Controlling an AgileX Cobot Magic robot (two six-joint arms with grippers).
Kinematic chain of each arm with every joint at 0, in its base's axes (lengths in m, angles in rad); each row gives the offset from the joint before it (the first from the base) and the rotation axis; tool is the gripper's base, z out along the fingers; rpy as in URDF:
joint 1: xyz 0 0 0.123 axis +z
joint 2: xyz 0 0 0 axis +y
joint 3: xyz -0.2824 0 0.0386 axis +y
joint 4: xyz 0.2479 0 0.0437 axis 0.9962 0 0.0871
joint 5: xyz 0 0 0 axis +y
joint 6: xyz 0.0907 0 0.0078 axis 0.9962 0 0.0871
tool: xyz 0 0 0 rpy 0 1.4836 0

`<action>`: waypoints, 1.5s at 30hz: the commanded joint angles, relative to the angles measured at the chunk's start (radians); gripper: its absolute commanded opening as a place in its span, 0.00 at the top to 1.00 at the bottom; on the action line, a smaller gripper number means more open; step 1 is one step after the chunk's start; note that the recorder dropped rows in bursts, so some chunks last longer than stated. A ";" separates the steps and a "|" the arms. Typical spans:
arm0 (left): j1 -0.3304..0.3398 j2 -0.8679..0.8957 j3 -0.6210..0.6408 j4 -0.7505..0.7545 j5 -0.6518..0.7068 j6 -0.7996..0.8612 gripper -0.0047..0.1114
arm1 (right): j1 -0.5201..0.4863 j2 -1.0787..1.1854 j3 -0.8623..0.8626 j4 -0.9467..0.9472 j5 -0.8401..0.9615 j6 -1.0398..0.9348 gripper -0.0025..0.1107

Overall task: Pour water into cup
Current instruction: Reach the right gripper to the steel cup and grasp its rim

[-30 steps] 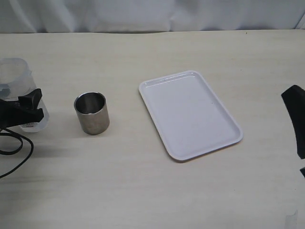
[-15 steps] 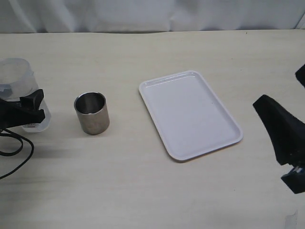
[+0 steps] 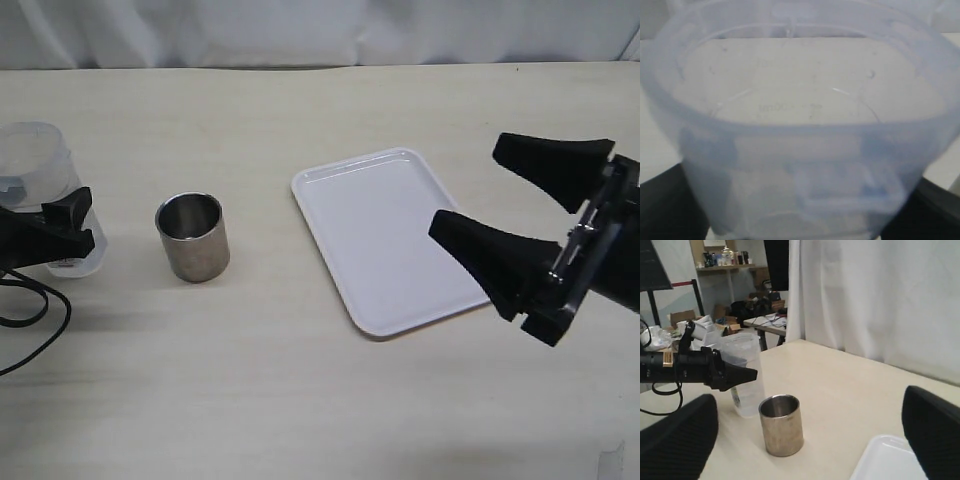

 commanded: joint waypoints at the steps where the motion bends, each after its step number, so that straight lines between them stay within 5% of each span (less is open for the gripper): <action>1: -0.008 0.003 -0.004 0.017 -0.011 -0.010 0.96 | 0.027 0.151 -0.064 -0.037 -0.037 -0.042 0.15; 9: -0.008 0.003 -0.004 0.041 -0.011 -0.010 0.96 | 0.317 0.408 -0.235 0.191 0.097 -0.229 0.15; 19: -0.008 0.003 -0.004 0.043 -0.011 -0.010 0.96 | 0.469 0.719 -0.554 0.218 0.146 -0.231 0.15; 45: -0.008 0.003 -0.004 0.043 -0.011 -0.014 0.96 | 0.543 1.089 -0.900 0.202 0.194 -0.231 0.15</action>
